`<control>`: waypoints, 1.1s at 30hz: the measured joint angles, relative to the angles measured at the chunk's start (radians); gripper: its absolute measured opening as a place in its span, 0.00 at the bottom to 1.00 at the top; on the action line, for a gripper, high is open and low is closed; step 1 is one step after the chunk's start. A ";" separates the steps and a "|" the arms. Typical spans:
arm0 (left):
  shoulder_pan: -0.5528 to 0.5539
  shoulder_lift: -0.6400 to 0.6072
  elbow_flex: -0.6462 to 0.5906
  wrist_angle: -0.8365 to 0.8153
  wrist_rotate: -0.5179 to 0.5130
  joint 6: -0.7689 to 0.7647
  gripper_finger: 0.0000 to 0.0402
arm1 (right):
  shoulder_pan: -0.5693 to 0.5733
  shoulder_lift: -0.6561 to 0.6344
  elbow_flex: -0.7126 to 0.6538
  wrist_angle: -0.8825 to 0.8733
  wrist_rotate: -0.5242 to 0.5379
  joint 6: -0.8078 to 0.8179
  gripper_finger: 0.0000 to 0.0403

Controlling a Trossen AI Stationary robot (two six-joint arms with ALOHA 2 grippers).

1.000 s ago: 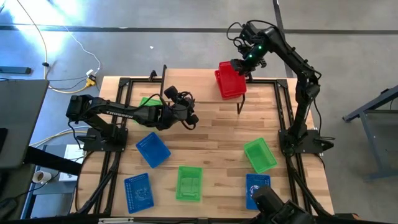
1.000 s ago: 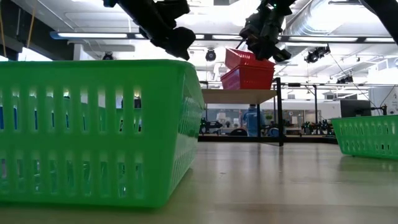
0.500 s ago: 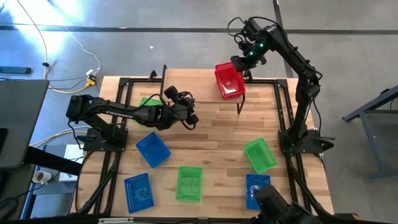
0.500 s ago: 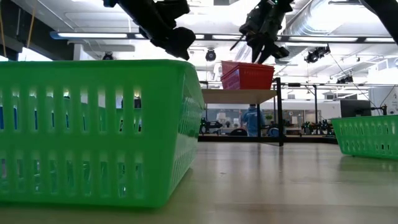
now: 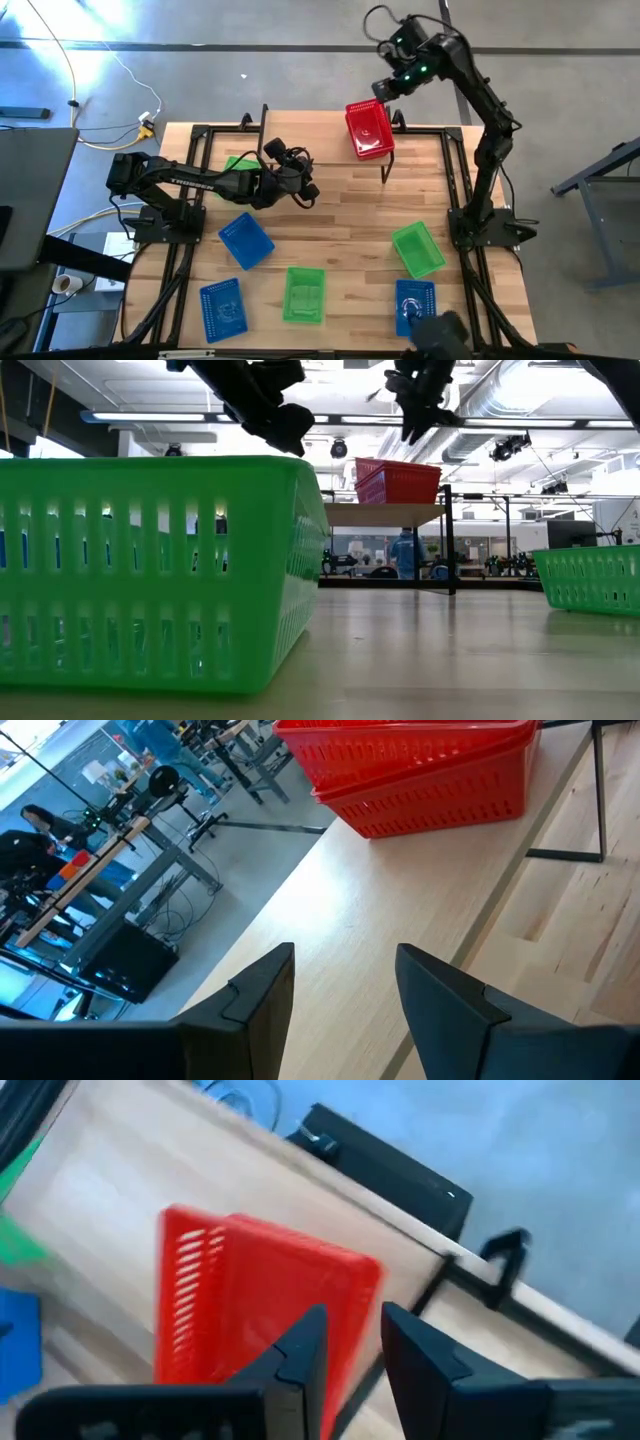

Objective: Stack baskets on shelf by color
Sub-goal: Stack the red basket on top of the stacked red baskets on the shelf

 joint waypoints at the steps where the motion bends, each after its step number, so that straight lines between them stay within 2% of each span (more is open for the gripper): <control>1: 0.000 0.000 0.000 0.000 0.000 0.000 0.42 | 0.020 0.000 -0.012 0.017 0.009 -0.005 0.21; 7: 0.000 0.000 0.000 0.001 -0.001 0.017 0.42 | 0.113 0.001 -0.123 0.076 0.061 0.028 0.21; 13: 0.000 0.000 0.000 0.001 -0.003 0.017 0.42 | 0.190 0.002 -0.251 0.115 0.241 0.071 0.21; 25: 0.000 0.000 0.000 0.001 -0.003 0.017 0.42 | 0.272 0.002 -0.398 0.307 0.379 0.101 0.21; 30: 0.000 0.000 0.000 0.000 0.000 0.018 0.42 | 0.270 0.002 -0.408 0.315 0.400 0.102 0.21; 33: 0.000 0.000 0.000 0.000 0.000 0.017 0.42 | 0.257 0.003 -0.408 0.310 0.345 0.095 0.21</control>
